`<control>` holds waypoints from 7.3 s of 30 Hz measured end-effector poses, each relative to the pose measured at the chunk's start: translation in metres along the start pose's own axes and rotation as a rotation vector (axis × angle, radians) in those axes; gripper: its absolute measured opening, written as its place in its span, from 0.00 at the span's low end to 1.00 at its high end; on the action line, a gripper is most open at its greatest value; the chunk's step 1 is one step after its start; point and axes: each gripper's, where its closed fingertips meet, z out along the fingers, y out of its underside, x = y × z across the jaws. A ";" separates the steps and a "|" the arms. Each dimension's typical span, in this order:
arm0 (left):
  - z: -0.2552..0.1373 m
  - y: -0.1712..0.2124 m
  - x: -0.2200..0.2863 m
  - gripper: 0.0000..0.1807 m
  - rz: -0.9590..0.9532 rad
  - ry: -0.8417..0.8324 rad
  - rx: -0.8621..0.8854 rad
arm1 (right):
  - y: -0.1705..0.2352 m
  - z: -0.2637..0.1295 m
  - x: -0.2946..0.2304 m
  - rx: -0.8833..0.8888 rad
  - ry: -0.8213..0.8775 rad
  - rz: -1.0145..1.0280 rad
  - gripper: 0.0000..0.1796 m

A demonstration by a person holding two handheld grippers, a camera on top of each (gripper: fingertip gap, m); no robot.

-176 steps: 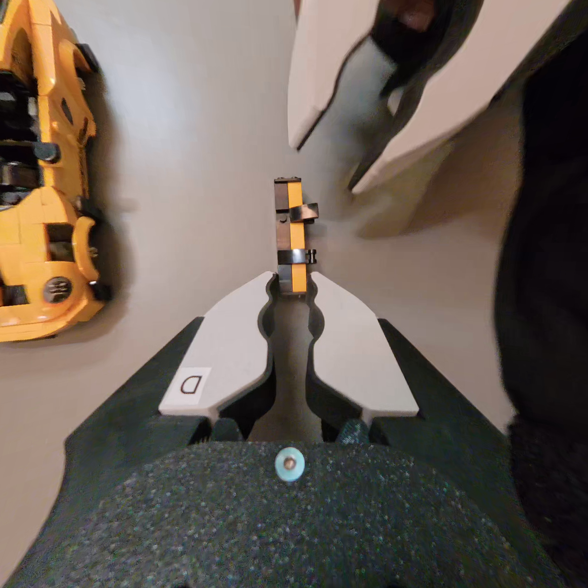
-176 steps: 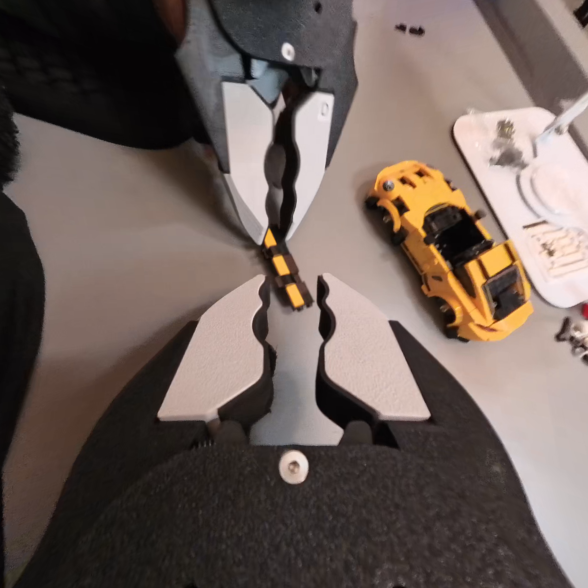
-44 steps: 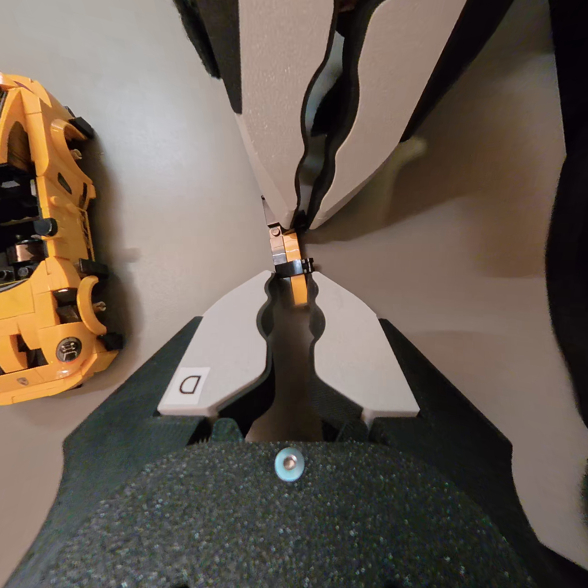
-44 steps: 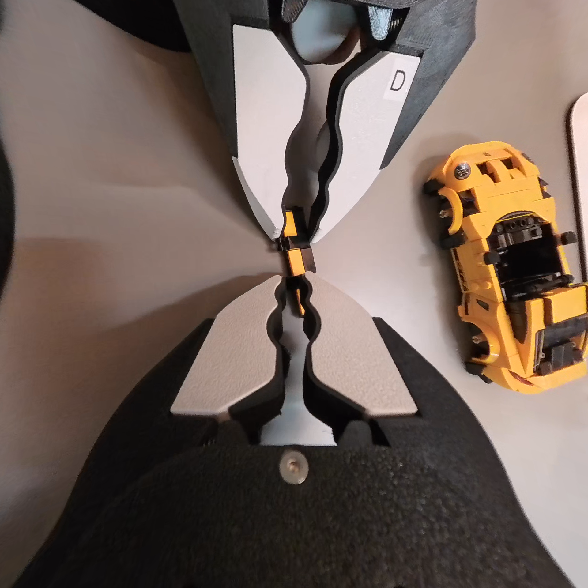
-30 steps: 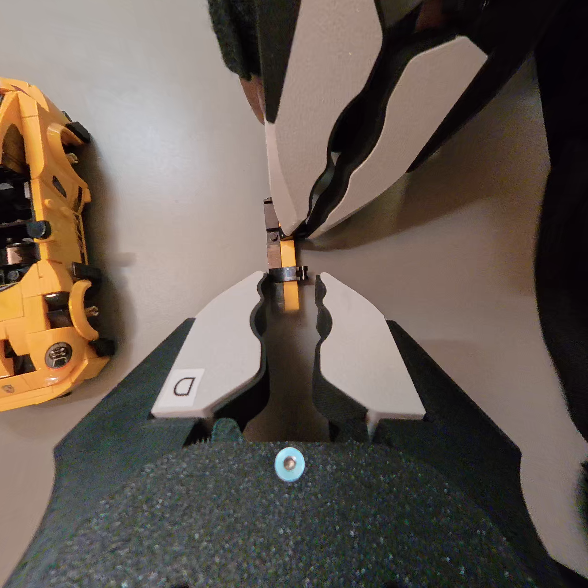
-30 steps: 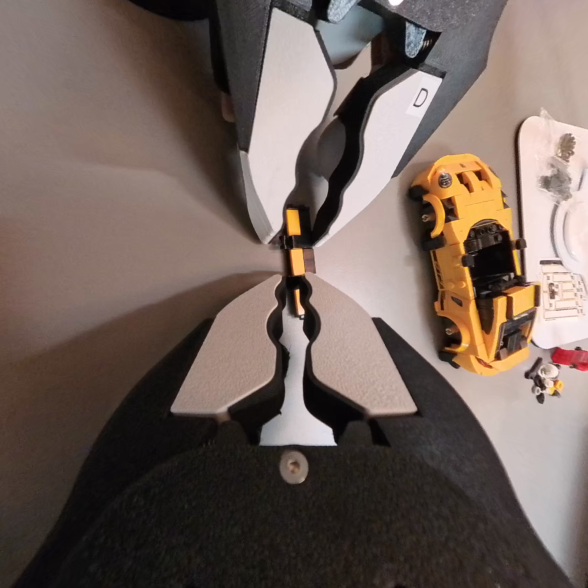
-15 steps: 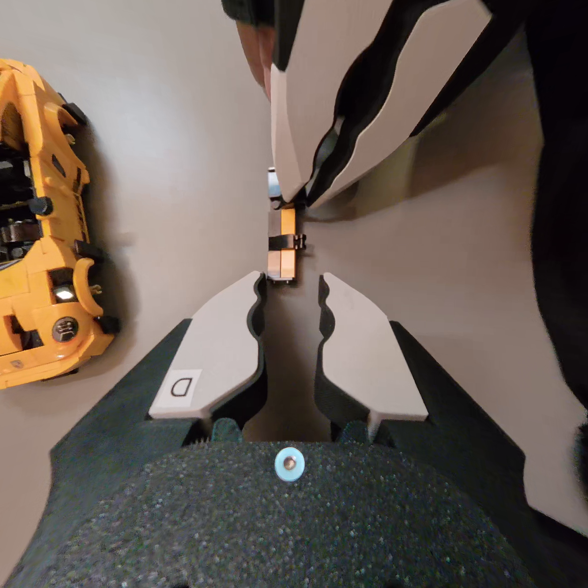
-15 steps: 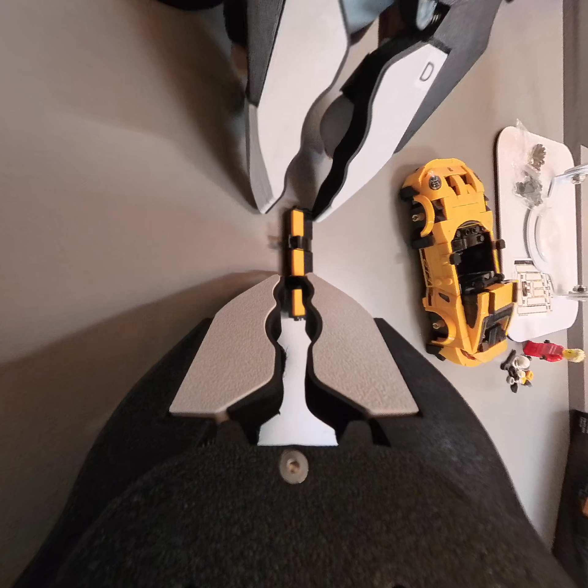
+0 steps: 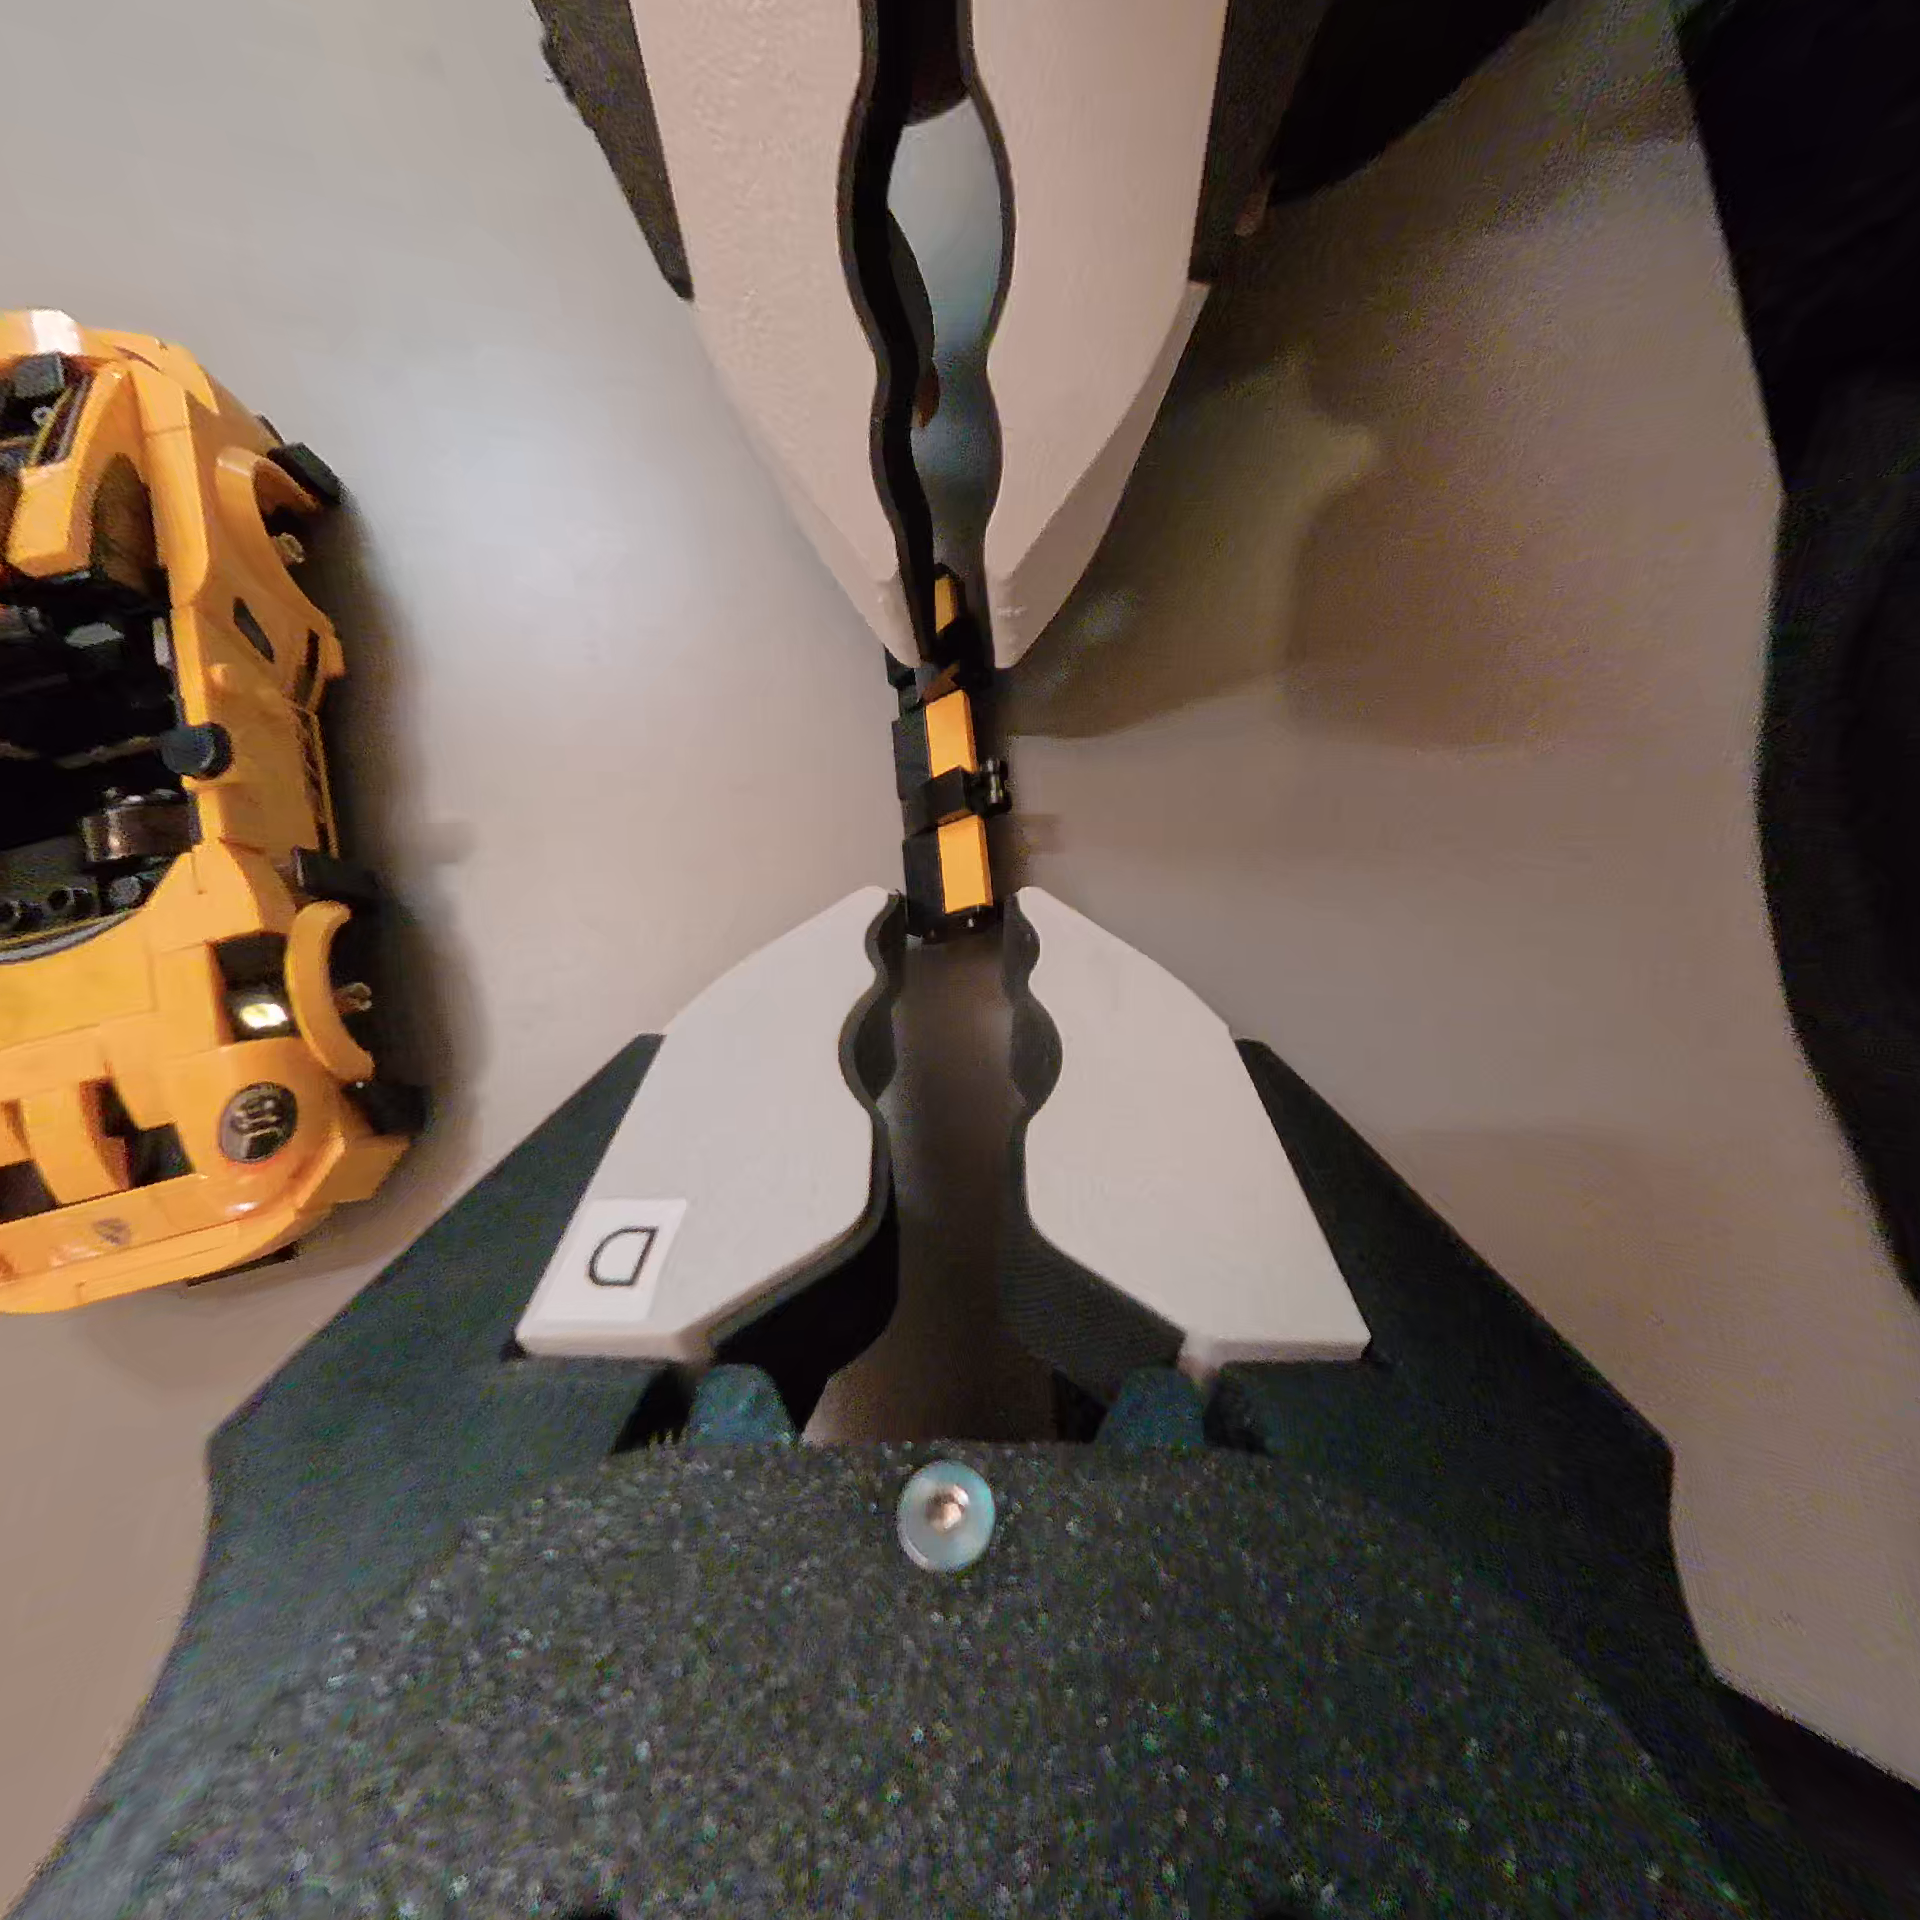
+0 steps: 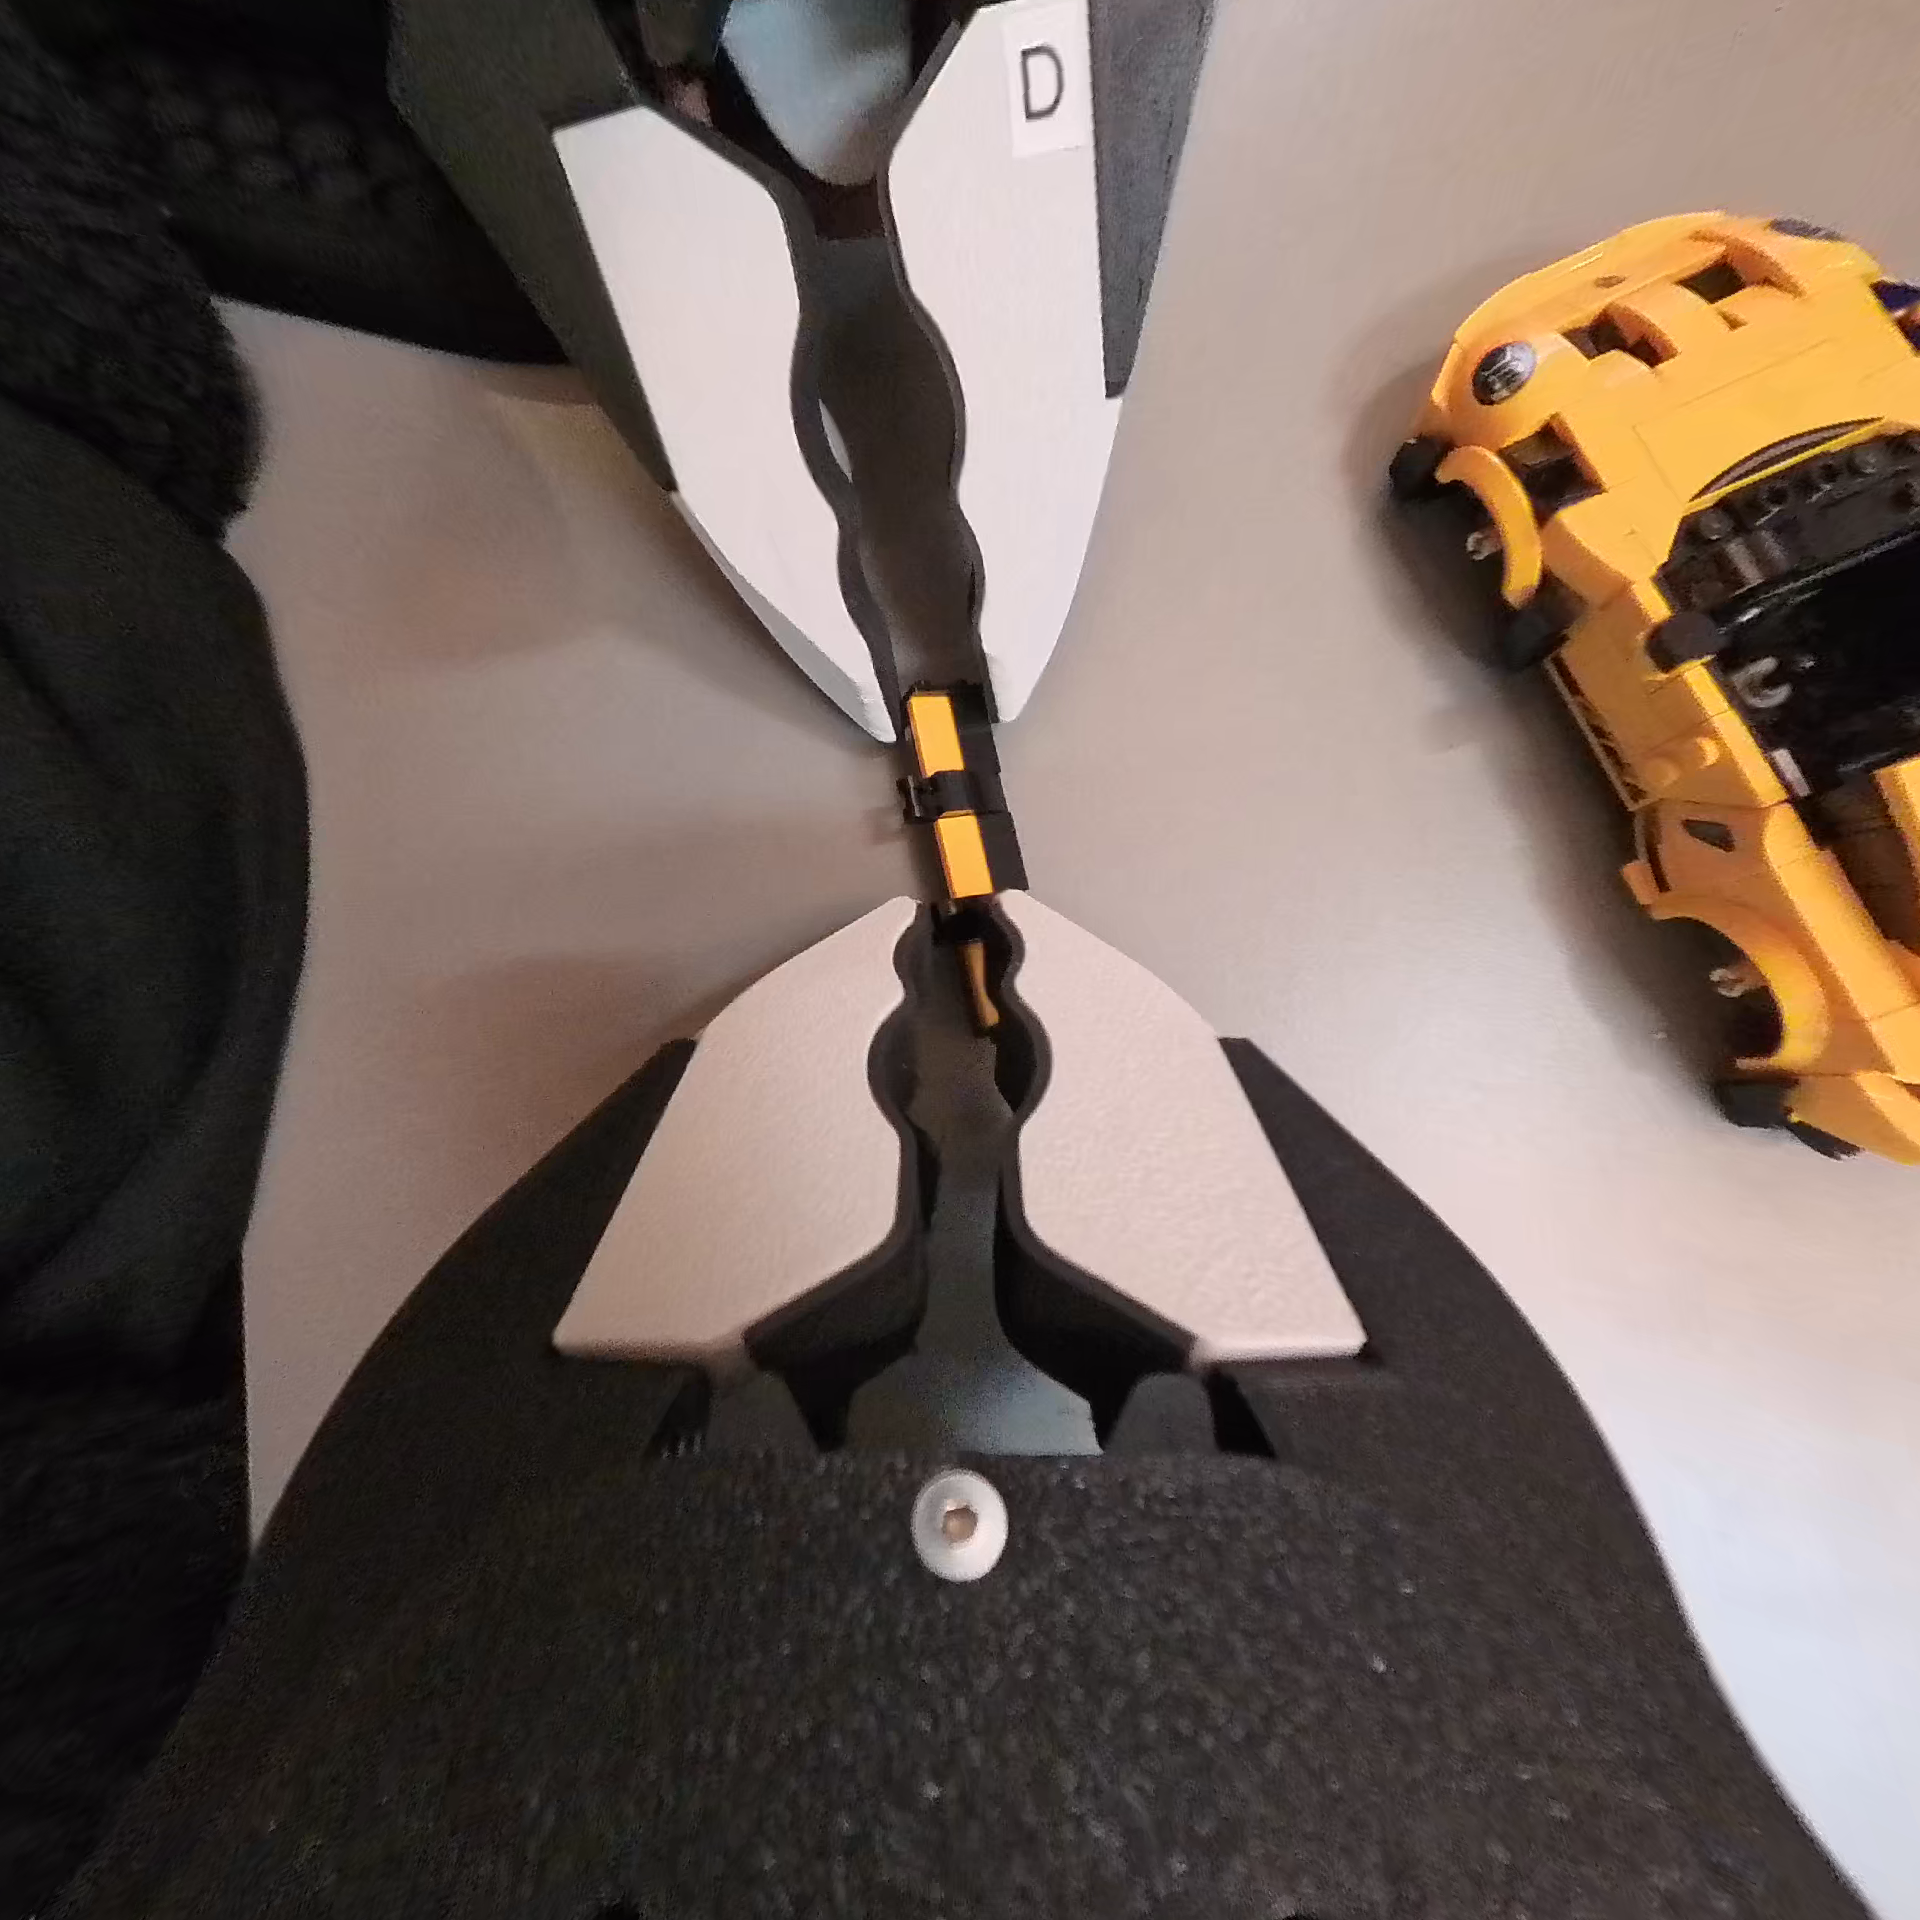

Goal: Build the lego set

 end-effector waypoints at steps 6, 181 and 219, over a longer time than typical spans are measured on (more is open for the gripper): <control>-0.002 -0.001 0.003 0.10 -0.253 0.137 0.034 | -0.015 -0.005 0.003 -0.014 0.108 -0.145 0.09; 0.005 -0.005 0.006 0.11 -0.327 0.097 0.005 | 0.009 0.008 0.017 -0.322 0.206 0.186 0.05; 0.020 -0.028 0.001 0.16 -0.196 0.045 0.116 | 0.008 -0.009 0.014 -0.172 0.254 -0.116 0.09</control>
